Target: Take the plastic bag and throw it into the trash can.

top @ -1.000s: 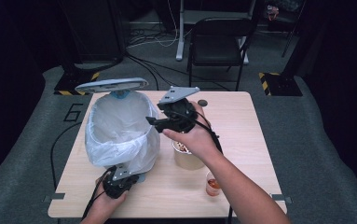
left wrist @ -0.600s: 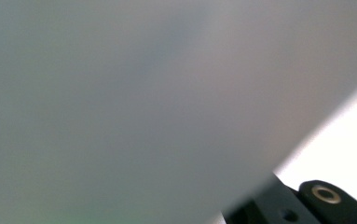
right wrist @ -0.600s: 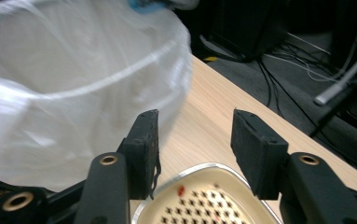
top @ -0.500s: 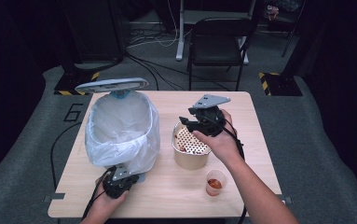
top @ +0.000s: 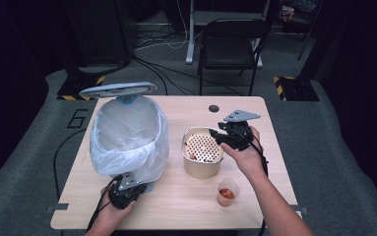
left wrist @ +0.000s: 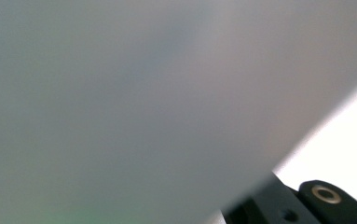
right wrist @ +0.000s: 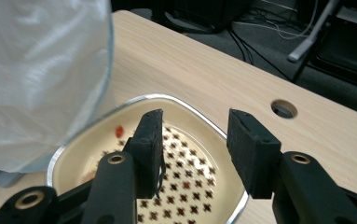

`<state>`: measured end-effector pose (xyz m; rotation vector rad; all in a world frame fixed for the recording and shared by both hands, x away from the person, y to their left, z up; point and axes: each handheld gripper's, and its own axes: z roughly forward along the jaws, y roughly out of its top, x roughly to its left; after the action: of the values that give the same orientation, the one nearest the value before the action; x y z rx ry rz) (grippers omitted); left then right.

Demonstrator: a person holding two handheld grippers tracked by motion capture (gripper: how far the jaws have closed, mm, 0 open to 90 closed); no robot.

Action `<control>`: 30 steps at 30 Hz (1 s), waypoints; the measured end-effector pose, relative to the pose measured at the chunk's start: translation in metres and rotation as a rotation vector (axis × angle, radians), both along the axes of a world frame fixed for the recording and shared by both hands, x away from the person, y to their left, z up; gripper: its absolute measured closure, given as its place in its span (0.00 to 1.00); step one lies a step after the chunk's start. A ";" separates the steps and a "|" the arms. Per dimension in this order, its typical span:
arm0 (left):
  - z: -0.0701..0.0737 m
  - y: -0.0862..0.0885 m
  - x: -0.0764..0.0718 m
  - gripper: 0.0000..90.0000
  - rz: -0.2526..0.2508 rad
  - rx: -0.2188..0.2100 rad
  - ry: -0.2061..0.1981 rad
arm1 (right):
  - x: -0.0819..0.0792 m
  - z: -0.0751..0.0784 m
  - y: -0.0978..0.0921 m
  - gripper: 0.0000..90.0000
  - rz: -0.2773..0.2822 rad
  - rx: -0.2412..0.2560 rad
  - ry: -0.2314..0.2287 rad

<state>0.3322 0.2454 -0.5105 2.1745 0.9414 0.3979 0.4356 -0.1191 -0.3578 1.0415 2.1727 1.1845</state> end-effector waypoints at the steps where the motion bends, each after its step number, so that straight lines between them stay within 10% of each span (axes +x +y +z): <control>1: 0.000 0.000 0.000 1.00 0.000 0.001 0.000 | 0.001 -0.004 -0.002 0.62 -0.006 -0.002 0.003; 13: 0.000 0.000 0.000 1.00 0.000 0.000 0.000 | 0.014 -0.050 -0.028 0.65 -0.092 0.005 0.099; 30: 0.000 0.000 0.000 1.00 -0.001 -0.004 -0.002 | 0.021 -0.064 -0.021 0.73 -0.107 0.033 0.161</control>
<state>0.3324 0.2459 -0.5108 2.1707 0.9390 0.3981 0.4568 -0.1401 -0.4215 1.2903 2.1925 1.1257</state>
